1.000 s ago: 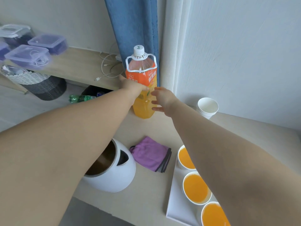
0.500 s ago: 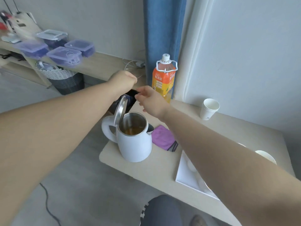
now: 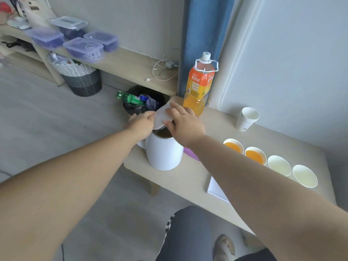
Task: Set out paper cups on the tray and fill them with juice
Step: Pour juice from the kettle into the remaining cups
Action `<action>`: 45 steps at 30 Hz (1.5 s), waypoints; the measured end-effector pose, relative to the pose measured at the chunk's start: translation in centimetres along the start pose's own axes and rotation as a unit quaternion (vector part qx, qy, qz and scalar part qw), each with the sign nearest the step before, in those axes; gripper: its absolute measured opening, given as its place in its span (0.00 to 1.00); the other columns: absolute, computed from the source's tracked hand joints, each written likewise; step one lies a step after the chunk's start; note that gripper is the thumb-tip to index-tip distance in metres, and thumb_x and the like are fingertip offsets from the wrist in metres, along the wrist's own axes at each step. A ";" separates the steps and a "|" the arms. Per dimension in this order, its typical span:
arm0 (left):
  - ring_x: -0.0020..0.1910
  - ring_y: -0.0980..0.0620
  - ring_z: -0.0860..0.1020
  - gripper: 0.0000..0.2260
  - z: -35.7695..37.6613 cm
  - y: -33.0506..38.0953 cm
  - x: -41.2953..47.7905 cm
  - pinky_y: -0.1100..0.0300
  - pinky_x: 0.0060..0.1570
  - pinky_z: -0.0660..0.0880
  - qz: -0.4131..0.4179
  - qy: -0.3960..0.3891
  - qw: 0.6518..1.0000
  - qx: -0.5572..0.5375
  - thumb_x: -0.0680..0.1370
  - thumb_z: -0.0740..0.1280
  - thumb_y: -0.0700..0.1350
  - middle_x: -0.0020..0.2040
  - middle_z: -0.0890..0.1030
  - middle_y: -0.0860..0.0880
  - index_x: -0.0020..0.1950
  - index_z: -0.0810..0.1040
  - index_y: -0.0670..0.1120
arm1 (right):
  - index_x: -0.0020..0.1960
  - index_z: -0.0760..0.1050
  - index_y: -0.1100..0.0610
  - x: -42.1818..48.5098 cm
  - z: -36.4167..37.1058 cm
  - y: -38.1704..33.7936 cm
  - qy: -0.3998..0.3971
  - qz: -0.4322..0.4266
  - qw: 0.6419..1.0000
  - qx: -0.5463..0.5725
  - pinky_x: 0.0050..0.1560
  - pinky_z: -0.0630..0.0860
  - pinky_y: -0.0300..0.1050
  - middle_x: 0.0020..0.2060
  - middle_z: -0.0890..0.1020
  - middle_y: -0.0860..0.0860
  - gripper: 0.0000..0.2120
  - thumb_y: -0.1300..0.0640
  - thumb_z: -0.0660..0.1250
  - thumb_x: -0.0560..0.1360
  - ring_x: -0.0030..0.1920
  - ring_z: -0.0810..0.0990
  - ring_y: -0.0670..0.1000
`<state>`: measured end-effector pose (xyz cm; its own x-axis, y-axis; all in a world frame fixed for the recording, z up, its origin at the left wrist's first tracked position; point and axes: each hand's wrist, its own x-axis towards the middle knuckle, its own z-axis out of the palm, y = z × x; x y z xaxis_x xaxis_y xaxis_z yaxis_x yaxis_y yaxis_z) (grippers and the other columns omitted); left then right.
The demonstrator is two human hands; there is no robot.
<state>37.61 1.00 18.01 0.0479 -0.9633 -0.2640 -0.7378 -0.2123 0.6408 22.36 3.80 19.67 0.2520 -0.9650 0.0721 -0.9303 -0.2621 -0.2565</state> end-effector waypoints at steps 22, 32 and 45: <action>0.71 0.42 0.61 0.24 -0.6 -2.1 -1.0 0.53 0.65 0.63 0.078 -0.034 0.964 0.252 0.81 0.55 0.50 0.75 0.58 0.45 0.77 0.55 0.49 | 0.77 0.33 0.48 -2.1 3.1 2.0 -0.213 0.075 0.973 0.039 0.76 0.46 0.56 0.76 0.34 0.47 0.35 0.41 0.51 0.81 0.78 0.41 0.55; 0.60 0.41 0.70 0.18 1.5 -1.5 -7.2 0.55 0.45 0.64 0.051 0.006 0.934 0.354 0.79 0.60 0.45 0.64 0.67 0.43 0.68 0.65 0.46 | 0.64 0.70 0.58 -9.8 7.0 -3.1 0.092 0.205 0.931 0.289 0.55 0.70 0.45 0.60 0.71 0.53 0.18 0.61 0.65 0.74 0.59 0.73 0.56; 0.59 0.44 0.73 0.15 3.7 -2.7 -10.7 0.55 0.57 0.71 0.082 0.009 0.997 0.002 0.77 0.58 0.38 0.61 0.74 0.44 0.61 0.76 0.45 | 0.53 0.68 0.59 -13.7 8.1 -4.2 0.030 0.312 0.834 0.454 0.39 0.72 0.42 0.39 0.74 0.48 0.13 0.59 0.67 0.72 0.40 0.75 0.51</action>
<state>36.62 12.45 16.46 -0.0612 -0.9879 -0.1424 -0.7393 -0.0509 0.6714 24.99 18.11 11.97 -0.2462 -0.9192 -0.3073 -0.2837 0.3715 -0.8840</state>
